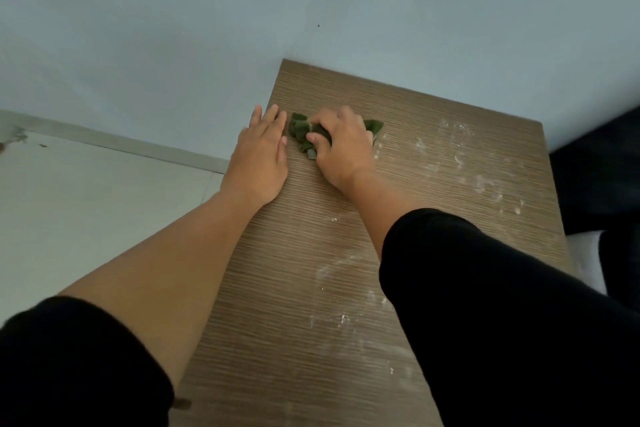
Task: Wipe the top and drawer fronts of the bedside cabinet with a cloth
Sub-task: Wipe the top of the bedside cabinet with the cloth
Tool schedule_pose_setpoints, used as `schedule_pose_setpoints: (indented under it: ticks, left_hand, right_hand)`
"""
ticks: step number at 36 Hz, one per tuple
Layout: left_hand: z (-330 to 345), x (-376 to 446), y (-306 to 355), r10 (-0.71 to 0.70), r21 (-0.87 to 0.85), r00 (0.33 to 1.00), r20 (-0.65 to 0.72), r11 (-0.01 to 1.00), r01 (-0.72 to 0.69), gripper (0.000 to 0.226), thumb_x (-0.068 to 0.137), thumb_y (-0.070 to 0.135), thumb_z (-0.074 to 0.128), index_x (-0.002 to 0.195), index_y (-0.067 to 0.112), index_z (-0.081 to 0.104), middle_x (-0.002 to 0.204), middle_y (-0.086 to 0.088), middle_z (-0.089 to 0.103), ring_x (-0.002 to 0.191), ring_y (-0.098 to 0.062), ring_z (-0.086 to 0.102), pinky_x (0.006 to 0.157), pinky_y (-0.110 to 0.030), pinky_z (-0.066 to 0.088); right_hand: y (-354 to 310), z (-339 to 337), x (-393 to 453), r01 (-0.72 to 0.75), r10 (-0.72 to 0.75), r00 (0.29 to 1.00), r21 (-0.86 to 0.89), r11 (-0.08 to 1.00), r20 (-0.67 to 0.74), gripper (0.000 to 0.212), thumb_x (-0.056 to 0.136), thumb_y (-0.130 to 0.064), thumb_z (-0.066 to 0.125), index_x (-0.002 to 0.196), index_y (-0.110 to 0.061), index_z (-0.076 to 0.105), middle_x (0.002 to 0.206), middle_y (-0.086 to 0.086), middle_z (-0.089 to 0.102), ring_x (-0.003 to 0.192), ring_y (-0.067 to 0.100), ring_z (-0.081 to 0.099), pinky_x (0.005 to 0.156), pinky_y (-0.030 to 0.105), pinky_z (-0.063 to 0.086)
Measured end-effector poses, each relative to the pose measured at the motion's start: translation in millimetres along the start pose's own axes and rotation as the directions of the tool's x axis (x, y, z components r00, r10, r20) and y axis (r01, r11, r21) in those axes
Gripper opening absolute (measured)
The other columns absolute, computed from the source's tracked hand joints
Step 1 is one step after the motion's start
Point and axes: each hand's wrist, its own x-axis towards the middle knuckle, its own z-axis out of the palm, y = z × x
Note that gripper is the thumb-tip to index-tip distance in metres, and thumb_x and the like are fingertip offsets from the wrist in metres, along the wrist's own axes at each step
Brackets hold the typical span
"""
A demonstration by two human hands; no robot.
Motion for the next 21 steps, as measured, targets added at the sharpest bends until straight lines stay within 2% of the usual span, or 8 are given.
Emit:
schedule_pose_setpoints:
  ticks: [5,12,21]
  left_hand:
    - [-2.8,-25.1,-3.8,-0.019,-0.021,0.998,0.054,1.000,0.020,0.048,0.101,0.017,0.028,0.148,0.011,0.019,0.158,-0.002,0.009,0.145,-0.019,-0.002,0.118,-0.038,0.008]
    - [-9.9,-67.5,-4.7,-0.029,0.021,0.995,0.099,0.999,0.027,0.049,0.100,0.016,0.029,0.148,0.013,0.018,0.158,-0.001,0.009,0.145,-0.020,-0.002,0.118,-0.037,0.006]
    - [-17.3,-108.8,0.6,-0.064,0.167,0.984,0.167,0.985,0.035,0.052,0.100,0.024,0.033,0.148,0.016,0.016,0.158,-0.001,0.008,0.145,-0.023,-0.001,0.115,-0.041,0.012]
  right_hand:
    - [-7.2,3.1,-39.9,0.005,-0.005,1.000,-0.007,1.000,0.020,0.022,0.092,-0.027,0.053,0.112,-0.023,0.061,0.116,0.004,0.052,0.110,0.022,0.045,0.089,0.038,0.035]
    - [-15.7,4.7,-97.7,0.003,-0.004,0.999,0.029,1.000,0.039,0.023,0.091,-0.026,0.055,0.112,-0.023,0.062,0.114,0.004,0.053,0.108,0.021,0.045,0.090,0.035,0.033]
    - [-27.3,6.6,-166.1,-0.014,0.010,0.998,0.056,0.998,0.066,0.023,0.090,-0.024,0.056,0.112,-0.022,0.063,0.112,0.002,0.053,0.109,0.019,0.044,0.086,0.028,0.026]
